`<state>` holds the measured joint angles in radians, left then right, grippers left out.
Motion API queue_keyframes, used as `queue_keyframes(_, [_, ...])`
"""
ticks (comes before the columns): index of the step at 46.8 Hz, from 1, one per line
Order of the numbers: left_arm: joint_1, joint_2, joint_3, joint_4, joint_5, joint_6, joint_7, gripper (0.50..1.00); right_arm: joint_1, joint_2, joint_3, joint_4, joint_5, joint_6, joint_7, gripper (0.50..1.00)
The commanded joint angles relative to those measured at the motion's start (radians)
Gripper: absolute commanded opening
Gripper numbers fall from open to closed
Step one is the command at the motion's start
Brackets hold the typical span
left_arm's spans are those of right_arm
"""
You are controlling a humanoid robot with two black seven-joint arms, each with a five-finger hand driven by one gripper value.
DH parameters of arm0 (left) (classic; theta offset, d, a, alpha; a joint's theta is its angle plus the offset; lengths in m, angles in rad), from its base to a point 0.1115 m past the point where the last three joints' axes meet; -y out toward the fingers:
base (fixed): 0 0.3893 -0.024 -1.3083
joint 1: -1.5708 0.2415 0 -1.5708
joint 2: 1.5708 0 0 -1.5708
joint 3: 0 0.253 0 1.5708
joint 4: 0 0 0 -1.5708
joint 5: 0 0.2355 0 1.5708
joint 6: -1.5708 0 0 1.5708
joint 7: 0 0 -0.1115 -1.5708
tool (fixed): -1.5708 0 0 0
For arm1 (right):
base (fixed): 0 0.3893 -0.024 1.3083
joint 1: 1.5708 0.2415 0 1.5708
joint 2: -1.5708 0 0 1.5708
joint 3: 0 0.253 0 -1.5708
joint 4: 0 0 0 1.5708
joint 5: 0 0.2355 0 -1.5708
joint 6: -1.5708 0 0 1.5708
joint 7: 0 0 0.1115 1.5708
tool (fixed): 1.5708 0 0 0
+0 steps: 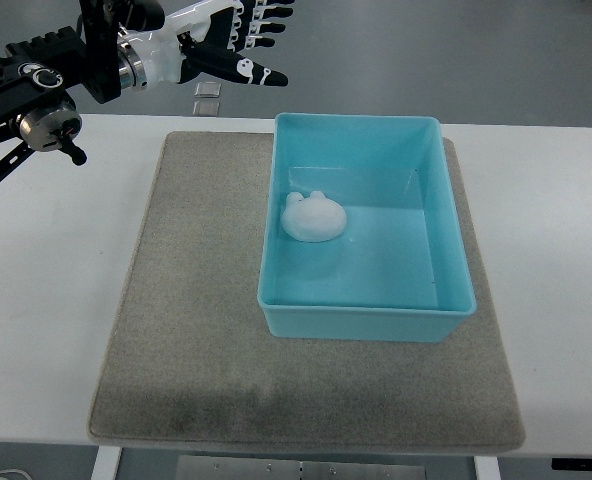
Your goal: Place white toy into blue box with left hand
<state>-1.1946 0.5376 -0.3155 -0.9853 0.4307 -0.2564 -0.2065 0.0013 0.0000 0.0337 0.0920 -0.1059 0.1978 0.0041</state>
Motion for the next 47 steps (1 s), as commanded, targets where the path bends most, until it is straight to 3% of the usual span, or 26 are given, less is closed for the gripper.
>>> queue_keyframes(1, [0.012,0.005,-0.010,0.031,-0.105,-0.015,0.001,0.996,0.000,0.000,0.000,0.000,0.000,0.000,0.000,0.936])
queue_keyframes(15, [0.066,0.087,-0.013,0.057,-0.315,-0.096,0.001,0.996,0.000,0.000,0.000,0.000,0.000,0.000,-0.001,0.936])
queue_keyframes(28, [0.109,0.119,-0.010,0.117,-0.501,-0.225,0.006,0.996,0.000,0.000,0.000,0.000,0.000,0.000,-0.001,0.936])
queue_keyframes(47, [0.211,0.122,-0.013,0.172,-0.604,-0.253,0.027,0.996,0.000,0.000,0.000,0.000,0.000,0.000,-0.001,0.936])
